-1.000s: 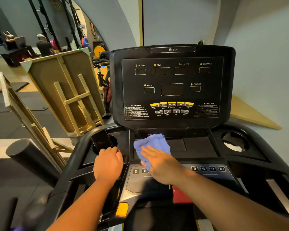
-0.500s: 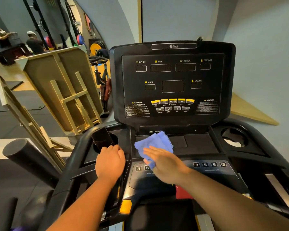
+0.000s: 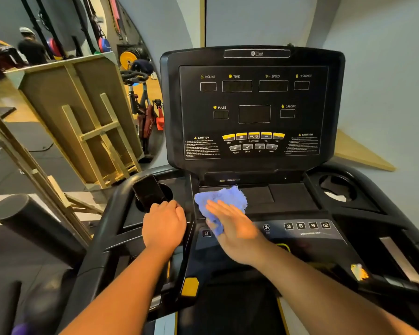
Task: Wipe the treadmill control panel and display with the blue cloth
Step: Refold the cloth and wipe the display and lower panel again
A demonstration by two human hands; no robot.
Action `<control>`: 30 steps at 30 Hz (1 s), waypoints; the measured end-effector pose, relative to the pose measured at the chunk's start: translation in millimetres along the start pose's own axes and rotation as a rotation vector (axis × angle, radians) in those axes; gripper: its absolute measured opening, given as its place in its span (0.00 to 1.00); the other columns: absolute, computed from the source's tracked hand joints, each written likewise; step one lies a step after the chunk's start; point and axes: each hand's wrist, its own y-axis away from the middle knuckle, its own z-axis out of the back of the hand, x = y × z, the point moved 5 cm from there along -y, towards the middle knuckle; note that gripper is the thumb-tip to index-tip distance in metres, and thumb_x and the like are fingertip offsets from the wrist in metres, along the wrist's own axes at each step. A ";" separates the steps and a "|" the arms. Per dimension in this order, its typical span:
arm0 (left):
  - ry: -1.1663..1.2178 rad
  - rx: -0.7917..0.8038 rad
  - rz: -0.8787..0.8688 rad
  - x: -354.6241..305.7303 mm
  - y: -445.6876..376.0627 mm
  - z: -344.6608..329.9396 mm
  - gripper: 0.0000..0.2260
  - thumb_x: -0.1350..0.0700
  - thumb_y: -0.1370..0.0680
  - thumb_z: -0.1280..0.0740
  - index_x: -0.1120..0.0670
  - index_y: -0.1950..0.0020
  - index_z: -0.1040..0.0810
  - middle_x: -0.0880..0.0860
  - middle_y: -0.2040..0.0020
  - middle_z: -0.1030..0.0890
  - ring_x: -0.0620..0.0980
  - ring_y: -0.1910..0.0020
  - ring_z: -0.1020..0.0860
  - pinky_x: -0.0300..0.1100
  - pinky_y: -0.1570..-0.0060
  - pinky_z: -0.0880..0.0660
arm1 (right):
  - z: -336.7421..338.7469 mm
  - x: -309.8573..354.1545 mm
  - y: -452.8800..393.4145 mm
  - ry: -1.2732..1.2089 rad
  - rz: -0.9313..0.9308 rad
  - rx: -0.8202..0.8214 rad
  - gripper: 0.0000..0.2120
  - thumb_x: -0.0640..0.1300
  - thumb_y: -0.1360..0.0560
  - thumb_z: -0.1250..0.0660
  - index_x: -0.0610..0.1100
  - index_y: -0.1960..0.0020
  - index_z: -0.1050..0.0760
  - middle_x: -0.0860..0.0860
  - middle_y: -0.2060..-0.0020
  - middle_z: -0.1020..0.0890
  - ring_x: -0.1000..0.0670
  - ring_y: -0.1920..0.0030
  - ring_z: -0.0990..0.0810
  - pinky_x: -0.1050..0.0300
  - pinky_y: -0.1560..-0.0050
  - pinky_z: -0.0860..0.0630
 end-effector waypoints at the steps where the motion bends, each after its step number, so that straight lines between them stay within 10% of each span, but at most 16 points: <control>1: 0.009 0.007 -0.022 0.1 0.1 1.4 0.15 0.52 0.21 0.48 0.51 0.53 0.21 0.51 0.56 0.19 0.54 0.56 0.26 0.49 0.60 0.30 | 10.1 2.2 0.4 -0.148 -0.013 -0.044 0.22 0.45 0.18 0.48 0.47 0.26 0.30 0.49 0.27 0.28 0.45 0.25 0.34 0.57 0.24 0.45; 4: 0.162 0.001 -0.100 1.7 8.6 9.5 0.16 0.51 0.22 0.48 0.48 0.50 0.20 0.48 0.54 0.18 0.51 0.54 0.24 0.51 0.55 0.26 | 52.8 -3.0 7.4 -0.737 -0.455 -0.364 0.15 0.47 0.15 0.46 0.49 0.48 0.21 0.52 0.56 0.18 0.50 0.49 0.21 0.74 0.52 0.29; 6: 0.271 -0.013 -0.142 2.8 22.3 14.9 0.15 0.52 0.24 0.45 0.48 0.46 0.19 0.47 0.51 0.18 0.50 0.51 0.24 0.50 0.50 0.26 | 67.6 -21.8 22.6 -1.023 -0.886 -0.564 0.12 0.52 0.17 0.41 0.47 0.54 0.25 0.47 0.64 0.22 0.46 0.61 0.22 0.61 0.63 0.26; 9: 0.380 -0.053 -0.172 4.6 52.8 18.1 0.16 0.54 0.25 0.41 0.50 0.39 0.21 0.48 0.42 0.20 0.47 0.41 0.25 0.48 0.38 0.29 | 71.7 -43.1 43.2 -1.297 -1.012 -0.634 0.11 0.52 0.19 0.37 0.47 0.57 0.27 0.45 0.60 0.19 0.45 0.63 0.22 0.52 0.58 0.25; 14: 0.406 -0.116 -0.118 6.3 99.1 24.3 0.14 0.62 0.25 0.36 0.50 0.41 0.20 0.44 0.38 0.26 0.42 0.36 0.32 0.41 0.32 0.38 | 85.6 -63.1 71.4 -1.695 -0.868 -0.646 0.07 0.52 0.18 0.41 0.51 0.48 0.26 0.47 0.32 0.23 0.45 0.37 0.21 0.53 0.42 0.27; 17: 0.389 -0.062 0.024 12.8 121.3 13.5 0.13 0.64 0.25 0.36 0.49 0.46 0.21 0.47 0.43 0.23 0.48 0.40 0.29 0.40 0.39 0.35 | 102.5 -57.7 83.1 -1.329 -0.871 -0.642 0.13 0.56 0.20 0.40 0.49 0.57 0.28 0.48 0.58 0.16 0.51 0.63 0.19 0.57 0.60 0.26; 21: 0.368 0.034 0.313 20.9 141.1 3.0 0.12 0.59 0.21 0.41 0.50 0.45 0.19 0.50 0.42 0.20 0.51 0.41 0.26 0.48 0.46 0.30 | 89.6 -10.0 69.1 -0.427 -0.462 -0.553 0.12 0.49 0.19 0.48 0.46 0.55 0.30 0.52 0.59 0.24 0.48 0.55 0.26 0.51 0.54 0.30; 25: 0.340 0.064 0.296 18.8 143.5 5.2 0.15 0.57 0.20 0.44 0.49 0.44 0.18 0.50 0.42 0.20 0.49 0.41 0.26 0.44 0.46 0.31 | -20.3 9.5 50.2 0.098 -0.083 -0.071 0.28 0.48 0.23 0.47 0.38 0.25 0.37 0.42 0.26 0.33 0.37 0.24 0.39 0.42 0.24 0.47; 27: 0.327 0.068 0.283 19.6 143.4 4.5 0.16 0.57 0.20 0.45 0.50 0.44 0.18 0.51 0.43 0.19 0.49 0.42 0.26 0.43 0.47 0.31 | -56.7 13.2 56.6 0.293 -0.040 -0.001 0.35 0.50 0.22 0.46 0.38 0.20 0.52 0.40 0.20 0.52 0.35 0.21 0.58 0.41 0.24 0.65; 30: 0.316 0.071 0.281 21.7 142.2 2.6 0.16 0.56 0.20 0.46 0.50 0.45 0.18 0.51 0.44 0.18 0.50 0.42 0.24 0.46 0.46 0.29 | -64.0 24.8 76.0 0.339 0.199 0.012 0.36 0.47 0.22 0.42 0.40 0.20 0.53 0.43 0.20 0.54 0.40 0.22 0.61 0.46 0.25 0.70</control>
